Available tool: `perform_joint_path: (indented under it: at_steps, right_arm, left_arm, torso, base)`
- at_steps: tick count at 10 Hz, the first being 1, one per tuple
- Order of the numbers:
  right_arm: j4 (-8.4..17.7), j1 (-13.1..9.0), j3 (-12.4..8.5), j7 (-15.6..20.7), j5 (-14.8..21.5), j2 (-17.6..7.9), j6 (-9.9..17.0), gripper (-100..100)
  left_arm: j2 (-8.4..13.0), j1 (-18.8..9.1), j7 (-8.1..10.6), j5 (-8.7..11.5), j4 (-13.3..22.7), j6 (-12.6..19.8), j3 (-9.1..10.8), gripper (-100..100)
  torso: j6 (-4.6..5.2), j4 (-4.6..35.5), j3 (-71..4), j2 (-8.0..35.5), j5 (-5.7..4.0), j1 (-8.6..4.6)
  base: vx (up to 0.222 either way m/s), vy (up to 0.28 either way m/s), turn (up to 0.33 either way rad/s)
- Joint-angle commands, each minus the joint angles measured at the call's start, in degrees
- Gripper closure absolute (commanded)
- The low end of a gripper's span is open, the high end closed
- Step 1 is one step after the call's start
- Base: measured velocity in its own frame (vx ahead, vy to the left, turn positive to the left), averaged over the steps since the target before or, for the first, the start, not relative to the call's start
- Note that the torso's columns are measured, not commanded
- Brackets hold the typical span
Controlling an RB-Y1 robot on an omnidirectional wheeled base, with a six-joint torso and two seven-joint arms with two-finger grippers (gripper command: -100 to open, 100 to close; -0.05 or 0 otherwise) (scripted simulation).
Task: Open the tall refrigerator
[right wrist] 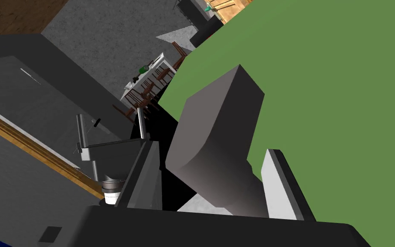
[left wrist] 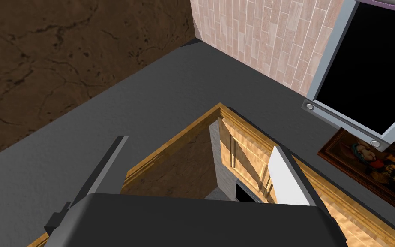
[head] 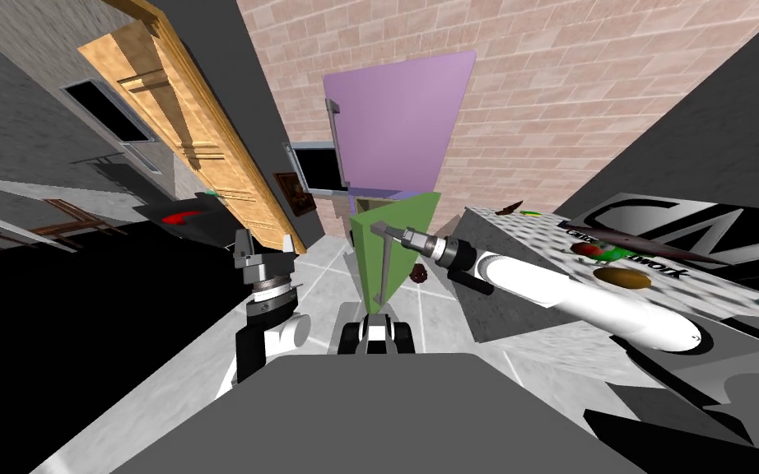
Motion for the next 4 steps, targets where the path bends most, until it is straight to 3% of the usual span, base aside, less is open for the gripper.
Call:
perform_joint_path:
  at_steps: [1,2,4]
  right_arm:
    - [-1.2,0.0,-0.5,0.3,0.0,0.6,-0.3,100]
    - [-0.7,-1.7,-2.0,-1.6,-1.7,-0.8,-2.1,-100]
    - [-0.5,-2.3,-2.6,-2.2,-2.3,-1.2,-2.5,-100]
  left_arm:
    - [0.0,0.0,0.00,0.0,0.0,0.0,0.00,0]
    - [0.0,0.0,0.00,0.0,0.0,0.0,0.00,0]
    - [0.0,0.0,0.00,0.0,0.0,0.0,-0.02,0]
  torso:
    - [0.00,0.1,0.0,0.0,-0.08,-0.23]
    - [0.10,0.1,0.0,0.1,-0.07,-0.08]
    - [-0.02,-0.2,0.0,-0.2,0.16,0.61]
  base:
    - [-0.073,-0.238,0.091]
    - [-0.051,-0.066,-0.012]
    - [-0.001,0.031,-0.021]
